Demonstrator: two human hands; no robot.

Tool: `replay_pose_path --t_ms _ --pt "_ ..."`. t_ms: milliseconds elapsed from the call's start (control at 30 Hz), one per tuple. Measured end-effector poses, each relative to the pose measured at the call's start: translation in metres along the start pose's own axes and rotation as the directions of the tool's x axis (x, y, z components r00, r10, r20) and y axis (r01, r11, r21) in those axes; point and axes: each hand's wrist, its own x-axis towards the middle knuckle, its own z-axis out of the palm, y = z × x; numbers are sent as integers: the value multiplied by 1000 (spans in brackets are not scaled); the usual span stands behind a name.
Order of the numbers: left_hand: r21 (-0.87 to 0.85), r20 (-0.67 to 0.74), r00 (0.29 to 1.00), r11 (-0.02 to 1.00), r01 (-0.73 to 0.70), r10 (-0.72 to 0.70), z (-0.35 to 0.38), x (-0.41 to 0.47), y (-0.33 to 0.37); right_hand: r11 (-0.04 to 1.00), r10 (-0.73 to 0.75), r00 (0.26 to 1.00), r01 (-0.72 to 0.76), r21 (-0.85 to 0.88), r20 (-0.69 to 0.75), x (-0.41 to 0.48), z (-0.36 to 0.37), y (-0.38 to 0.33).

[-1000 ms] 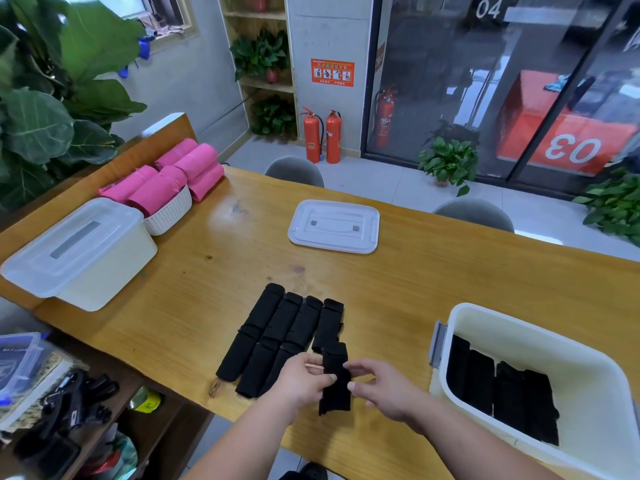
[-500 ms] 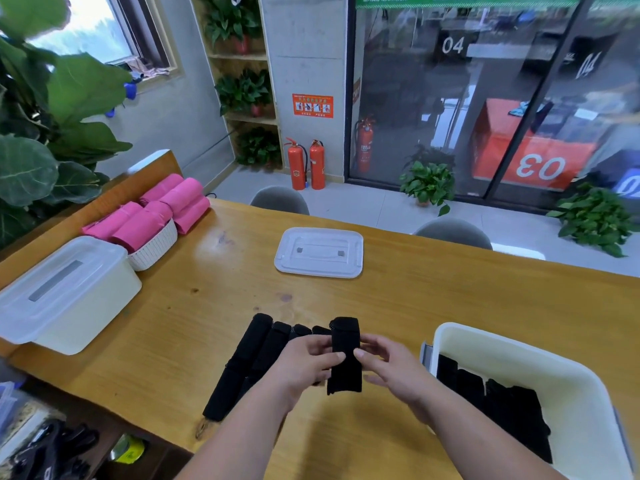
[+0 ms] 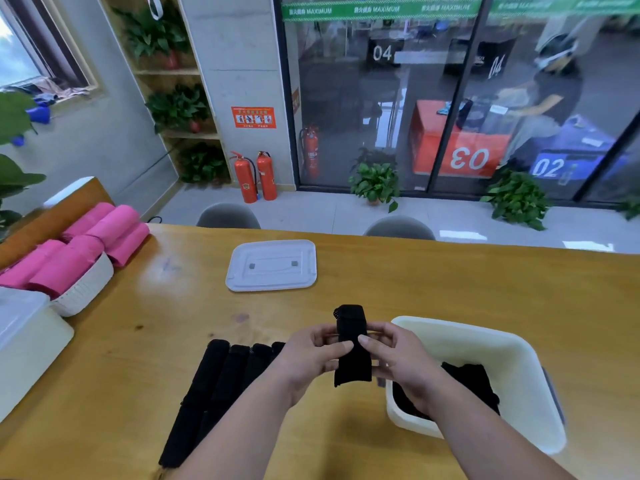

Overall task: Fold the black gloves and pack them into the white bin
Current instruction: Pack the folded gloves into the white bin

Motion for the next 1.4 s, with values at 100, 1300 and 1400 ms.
replay_pose_path --t_ms 100,1300,1400 --pt "18 49 999 1000 -12 11 17 9 4 1000 -8 999 8 23 -39 -6 -20 -4" --pt "472 -129 989 872 128 -76 51 51 -67 838 253 852 -430 -336 -459 12 -134 85" --pt "472 -133 988 871 135 -81 50 51 -69 823 262 843 -449 -348 -469 15 -135 88"
